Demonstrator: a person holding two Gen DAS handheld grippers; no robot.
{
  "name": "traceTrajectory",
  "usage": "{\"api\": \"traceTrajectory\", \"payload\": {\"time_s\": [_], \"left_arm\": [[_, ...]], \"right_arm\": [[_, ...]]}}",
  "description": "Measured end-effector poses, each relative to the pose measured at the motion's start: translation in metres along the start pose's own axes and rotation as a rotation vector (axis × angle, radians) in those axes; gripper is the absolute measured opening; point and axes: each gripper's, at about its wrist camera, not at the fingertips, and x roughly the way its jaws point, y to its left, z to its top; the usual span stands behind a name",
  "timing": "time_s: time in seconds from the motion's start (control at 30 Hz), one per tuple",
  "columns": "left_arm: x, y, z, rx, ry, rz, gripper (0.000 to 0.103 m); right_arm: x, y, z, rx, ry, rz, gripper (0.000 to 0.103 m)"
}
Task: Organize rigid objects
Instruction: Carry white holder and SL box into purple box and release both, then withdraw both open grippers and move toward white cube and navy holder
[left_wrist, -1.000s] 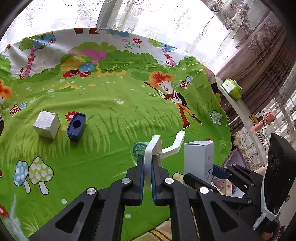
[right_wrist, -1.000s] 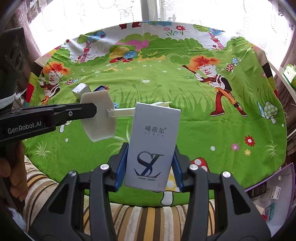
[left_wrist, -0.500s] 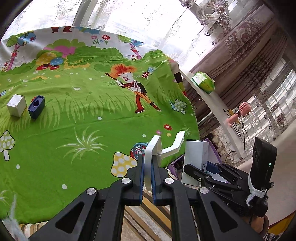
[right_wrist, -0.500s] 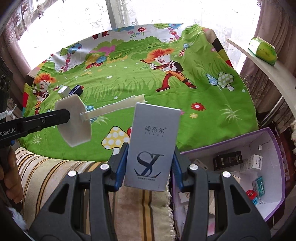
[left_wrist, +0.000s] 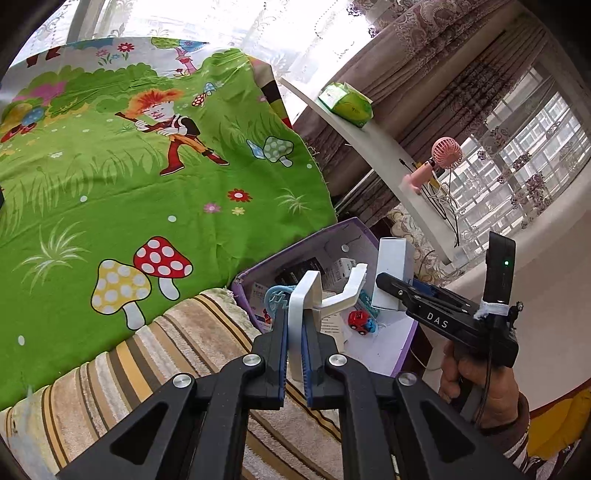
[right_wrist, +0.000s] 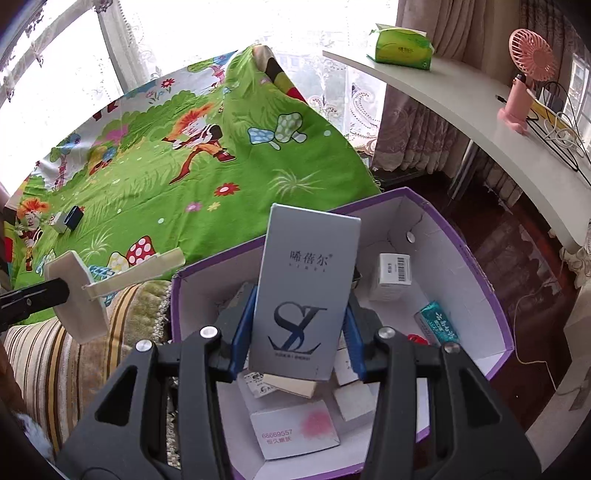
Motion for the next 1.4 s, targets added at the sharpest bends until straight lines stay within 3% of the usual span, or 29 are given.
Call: {"api": "traceTrajectory", "payload": {"time_s": [0.23, 0.47, 0.63, 0.87, 1.4], "left_arm": [[0.019, -0.016, 0.001, 0.009, 0.026, 0.002, 0.007], [0.026, -0.01, 0.0, -0.026, 0.044, 0.01, 0.031], [0.018, -0.003, 0.002, -0.048, 0.02, 0.013, 0.036], [0.007, 0.008, 0.007, -0.071, -0.012, 0.024, 0.046], [-0.047, 0.073, 0.024, -0.108, -0.103, 0.161, 0.054]], "right_arm": [[0.005, -0.031, -0.001, 0.053, 0.004, -0.026, 0.048], [0.009, -0.036, -0.003, 0.07, 0.015, -0.021, 0.053], [0.008, -0.035, -0.003, 0.075, 0.018, -0.012, 0.054], [0.005, -0.024, -0.002, 0.058, 0.019, 0.013, 0.058], [0.009, 0.049, 0.011, -0.077, 0.027, 0.089, 0.064]]}}
